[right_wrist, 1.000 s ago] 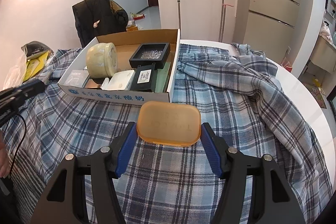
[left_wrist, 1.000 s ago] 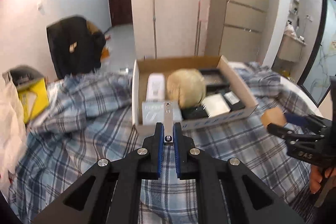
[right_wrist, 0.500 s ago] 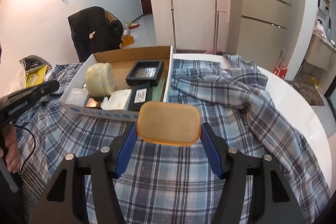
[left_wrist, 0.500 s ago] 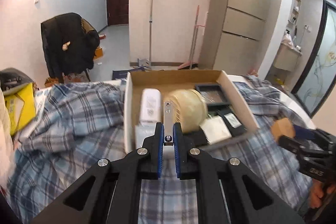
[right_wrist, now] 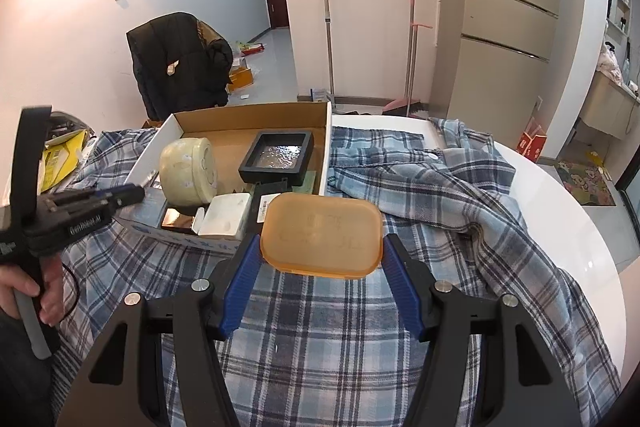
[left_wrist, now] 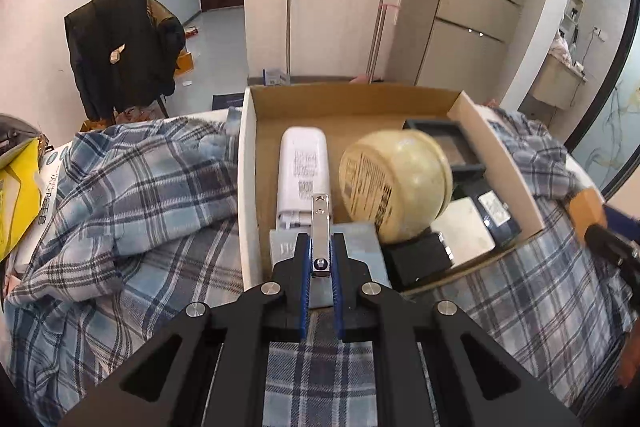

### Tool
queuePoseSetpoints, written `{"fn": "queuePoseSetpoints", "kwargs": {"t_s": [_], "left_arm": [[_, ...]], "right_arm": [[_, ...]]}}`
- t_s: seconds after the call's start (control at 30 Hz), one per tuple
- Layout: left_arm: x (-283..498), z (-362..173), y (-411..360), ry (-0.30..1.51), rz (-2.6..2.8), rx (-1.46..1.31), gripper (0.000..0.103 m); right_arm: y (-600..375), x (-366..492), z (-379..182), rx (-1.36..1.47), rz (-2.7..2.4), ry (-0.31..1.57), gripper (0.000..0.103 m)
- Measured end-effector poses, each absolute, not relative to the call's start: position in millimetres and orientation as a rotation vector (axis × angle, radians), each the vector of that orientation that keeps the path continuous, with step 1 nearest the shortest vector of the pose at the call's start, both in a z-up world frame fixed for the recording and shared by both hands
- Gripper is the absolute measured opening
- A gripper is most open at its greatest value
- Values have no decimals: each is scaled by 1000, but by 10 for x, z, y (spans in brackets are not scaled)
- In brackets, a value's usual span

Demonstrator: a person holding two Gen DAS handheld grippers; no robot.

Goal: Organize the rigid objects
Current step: 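Lower the clipper and orange lid into the cardboard box, opening both grippers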

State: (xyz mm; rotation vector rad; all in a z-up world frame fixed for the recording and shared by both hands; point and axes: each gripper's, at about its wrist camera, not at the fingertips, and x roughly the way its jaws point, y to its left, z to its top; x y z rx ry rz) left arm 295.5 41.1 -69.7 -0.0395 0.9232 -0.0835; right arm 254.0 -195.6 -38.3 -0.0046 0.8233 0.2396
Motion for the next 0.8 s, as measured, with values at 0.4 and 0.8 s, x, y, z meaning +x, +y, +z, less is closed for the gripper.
{"fn": "queuePoseSetpoints", "kwargs": {"t_s": [0.4,0.8], "left_arm": [[2602,-395,732,606,-80,-225,93],[2411,-322,583,493,-48,-76,93]], "right_arm": [[-1931,2729,-177,8,234,788,60],[-1548,3119,-570,40,354,980,60]]}}
